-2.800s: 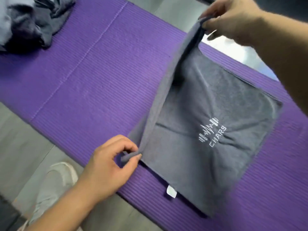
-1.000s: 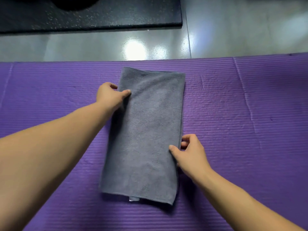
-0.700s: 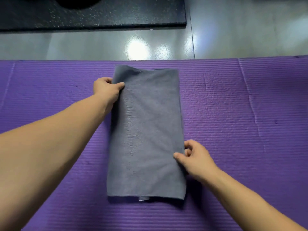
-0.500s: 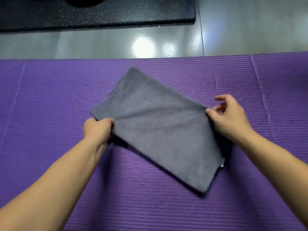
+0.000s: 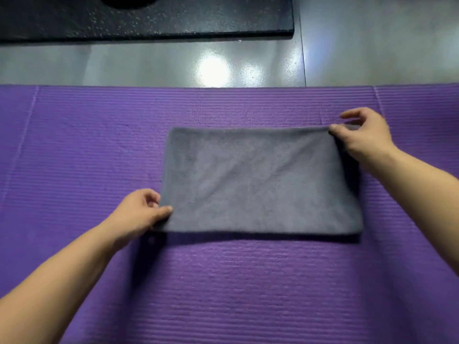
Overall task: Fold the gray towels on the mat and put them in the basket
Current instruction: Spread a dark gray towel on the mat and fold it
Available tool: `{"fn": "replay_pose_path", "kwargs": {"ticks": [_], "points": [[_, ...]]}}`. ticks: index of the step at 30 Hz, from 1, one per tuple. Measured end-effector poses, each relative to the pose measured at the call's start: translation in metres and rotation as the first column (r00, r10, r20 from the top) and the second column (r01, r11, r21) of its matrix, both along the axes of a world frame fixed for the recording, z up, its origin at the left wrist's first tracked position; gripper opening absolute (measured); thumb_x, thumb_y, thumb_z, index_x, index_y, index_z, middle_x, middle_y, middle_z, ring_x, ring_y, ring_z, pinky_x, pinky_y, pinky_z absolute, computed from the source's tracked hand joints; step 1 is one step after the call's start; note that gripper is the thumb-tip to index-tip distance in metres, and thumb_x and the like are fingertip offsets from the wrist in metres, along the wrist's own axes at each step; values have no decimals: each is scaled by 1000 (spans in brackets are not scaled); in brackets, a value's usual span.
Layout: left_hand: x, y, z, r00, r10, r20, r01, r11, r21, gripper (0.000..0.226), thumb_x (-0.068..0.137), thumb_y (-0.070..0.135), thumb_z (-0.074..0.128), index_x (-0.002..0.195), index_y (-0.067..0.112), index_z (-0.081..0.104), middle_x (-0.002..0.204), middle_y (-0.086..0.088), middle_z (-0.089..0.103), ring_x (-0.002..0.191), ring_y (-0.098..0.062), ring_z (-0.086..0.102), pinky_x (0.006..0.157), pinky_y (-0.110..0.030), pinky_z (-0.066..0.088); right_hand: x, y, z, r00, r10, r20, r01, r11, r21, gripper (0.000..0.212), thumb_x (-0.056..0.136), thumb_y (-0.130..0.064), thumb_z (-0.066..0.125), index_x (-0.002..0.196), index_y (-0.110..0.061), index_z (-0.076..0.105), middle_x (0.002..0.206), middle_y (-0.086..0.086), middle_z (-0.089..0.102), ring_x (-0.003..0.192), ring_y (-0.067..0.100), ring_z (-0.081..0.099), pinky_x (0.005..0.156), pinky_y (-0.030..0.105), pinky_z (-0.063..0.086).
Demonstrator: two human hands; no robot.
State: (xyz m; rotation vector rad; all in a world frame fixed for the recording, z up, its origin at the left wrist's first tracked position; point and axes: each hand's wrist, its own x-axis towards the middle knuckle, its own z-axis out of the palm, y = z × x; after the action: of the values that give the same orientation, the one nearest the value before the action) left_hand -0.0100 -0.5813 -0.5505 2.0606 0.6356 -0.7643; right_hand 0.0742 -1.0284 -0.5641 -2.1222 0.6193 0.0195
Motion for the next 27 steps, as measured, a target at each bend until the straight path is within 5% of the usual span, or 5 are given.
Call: {"fn": "replay_pose_path", "kwargs": {"ticks": [2, 7, 16, 20, 27], "points": [[-2, -8, -1, 997, -56, -48, 58, 998, 33, 18, 89, -2, 69, 82, 8, 56, 47, 7, 52, 41, -8, 46, 47, -23, 41, 5, 10, 0, 998, -50, 33, 48, 996, 76, 48, 83, -39, 81, 123, -24, 59, 99, -3, 66, 91, 12, 63, 81, 29, 51], [14, -29, 7, 957, 113, 265, -126, 991, 32, 34, 90, 21, 75, 111, 14, 48, 75, -1, 64, 40, 0, 52, 46, -25, 43, -15, 13, 5, 997, -35, -76, 29, 997, -75, 67, 90, -45, 70, 145, -20, 41, 130, 7, 56, 122, 25, 54, 106, 36, 42], [10, -29, -8, 942, -129, 310, 22, 945, 326, 40, 92, 9, 60, 126, 10, 40, 97, -5, 63, 97, -36, 62, 81, -45, 46, -36, 26, -7, 996, 85, 11, -79, 962, -262, 65, 92, -22, 68, 149, -18, 38, 144, 14, 44, 132, 29, 46, 111, 37, 35], [11, -48, -8, 800, -465, 378, 132, 752, 646, 68, 76, 10, 58, 142, 6, 43, 148, -23, 39, 137, -43, 36, 112, -58, 30, -44, 69, -5, 959, 276, -65, -244, 686, -685, 62, 94, -39, 55, 151, -19, 39, 156, 17, 34, 140, 39, 32, 113, 54, 27], [32, -108, -41, 418, -869, 266, 533, 471, 703, 68, 97, 38, 23, 159, 11, 27, 169, -11, 15, 157, -28, 9, 127, -50, 9, -57, 163, -36, 568, 780, -262, -706, 299, -642, 65, 97, -42, 28, 156, -13, 35, 165, 8, 27, 154, 30, 19, 125, 49, 13]]}}
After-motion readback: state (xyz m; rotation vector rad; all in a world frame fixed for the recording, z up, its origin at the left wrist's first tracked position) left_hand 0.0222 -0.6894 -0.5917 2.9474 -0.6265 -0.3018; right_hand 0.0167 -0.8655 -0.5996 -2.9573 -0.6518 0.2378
